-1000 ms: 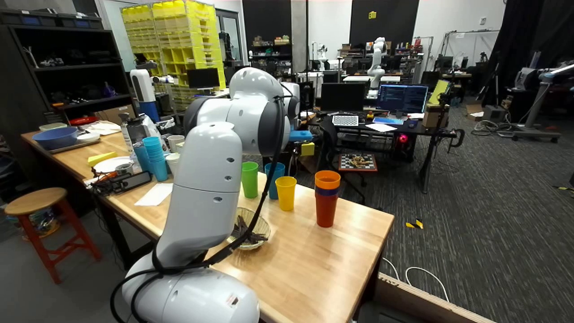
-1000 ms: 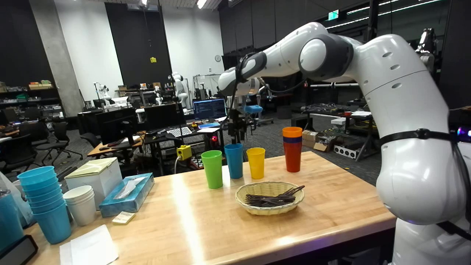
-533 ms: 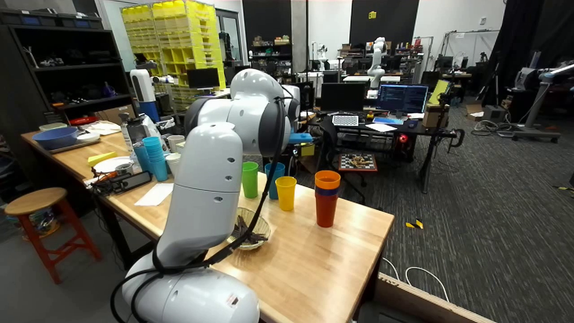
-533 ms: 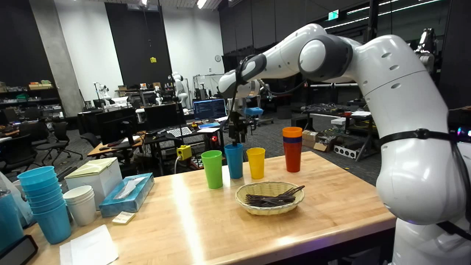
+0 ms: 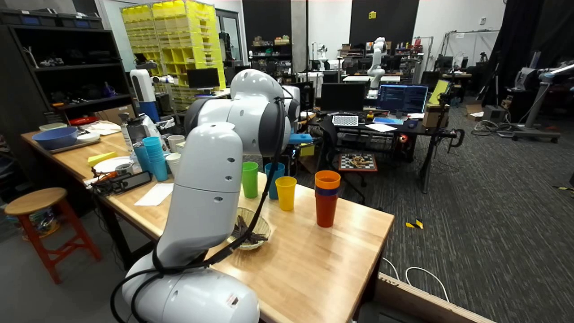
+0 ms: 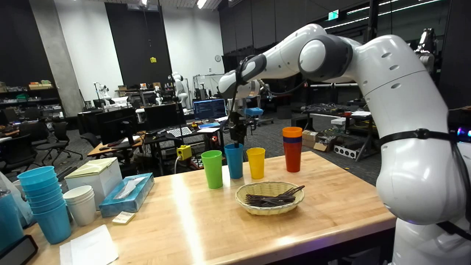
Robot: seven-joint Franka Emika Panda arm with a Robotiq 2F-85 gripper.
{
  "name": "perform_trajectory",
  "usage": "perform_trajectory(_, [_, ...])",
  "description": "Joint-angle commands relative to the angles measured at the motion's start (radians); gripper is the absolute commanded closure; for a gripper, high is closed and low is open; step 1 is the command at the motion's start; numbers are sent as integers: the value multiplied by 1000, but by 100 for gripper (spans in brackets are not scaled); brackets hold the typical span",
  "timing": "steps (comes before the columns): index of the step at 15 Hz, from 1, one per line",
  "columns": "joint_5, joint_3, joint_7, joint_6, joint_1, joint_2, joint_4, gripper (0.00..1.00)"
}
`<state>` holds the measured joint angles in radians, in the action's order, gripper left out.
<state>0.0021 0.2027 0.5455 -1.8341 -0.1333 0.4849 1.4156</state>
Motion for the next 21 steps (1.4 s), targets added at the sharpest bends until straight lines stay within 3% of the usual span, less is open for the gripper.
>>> perform_trajectory(1, [1,4,19,2,8,-17,23,72])
perform_trajectory(5, [3,4,21,1,10,-20,36,99])
perform_trajectory(14, [-2,5,13,25,4,-40,17,99])
perform_trajectory(21, [-33,-4,5,46,1,-134,-3,99])
